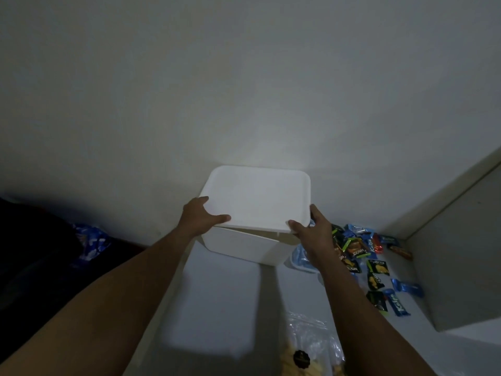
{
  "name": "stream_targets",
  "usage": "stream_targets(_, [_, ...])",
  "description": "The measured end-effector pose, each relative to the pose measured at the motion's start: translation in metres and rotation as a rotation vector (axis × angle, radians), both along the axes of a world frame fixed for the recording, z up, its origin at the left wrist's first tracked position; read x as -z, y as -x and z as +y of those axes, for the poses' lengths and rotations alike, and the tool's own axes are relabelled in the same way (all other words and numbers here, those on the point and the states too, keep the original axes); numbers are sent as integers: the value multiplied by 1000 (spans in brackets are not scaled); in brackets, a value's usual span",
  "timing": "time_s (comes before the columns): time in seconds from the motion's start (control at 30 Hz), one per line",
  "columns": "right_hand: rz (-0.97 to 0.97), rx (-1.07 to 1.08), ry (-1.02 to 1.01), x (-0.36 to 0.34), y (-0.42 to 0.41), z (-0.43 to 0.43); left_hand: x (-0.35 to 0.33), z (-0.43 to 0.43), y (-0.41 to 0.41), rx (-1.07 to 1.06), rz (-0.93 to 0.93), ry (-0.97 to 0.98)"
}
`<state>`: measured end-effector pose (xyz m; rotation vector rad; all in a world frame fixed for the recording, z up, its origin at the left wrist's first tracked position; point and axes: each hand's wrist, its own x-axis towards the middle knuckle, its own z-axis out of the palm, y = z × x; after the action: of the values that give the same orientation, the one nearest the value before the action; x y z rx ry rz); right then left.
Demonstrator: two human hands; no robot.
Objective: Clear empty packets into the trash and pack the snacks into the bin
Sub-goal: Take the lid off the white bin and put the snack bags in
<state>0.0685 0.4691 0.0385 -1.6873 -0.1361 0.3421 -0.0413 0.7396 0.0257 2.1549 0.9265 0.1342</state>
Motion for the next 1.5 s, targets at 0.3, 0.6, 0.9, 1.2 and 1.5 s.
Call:
stream_targets(0.3, [-213, -19, 19, -22, 10, 3, -7, 9, 1, -82, -175, 94])
stream_targets(0.6, [-480, -123, 291, -5, 55, 6, -1, 6, 57, -174, -311, -21])
stream_targets(0.9, [-302, -276, 318, 72, 173, -23, 50, -37, 198, -247, -93, -126])
stream_targets(1.2, [34, -355, 473, 136, 257, -75, 104, -77, 271, -111, 259, -37])
stream_targets(1.5, [90, -366, 687, 160, 255, -95, 133, -82, 254, 39, 397, -28])
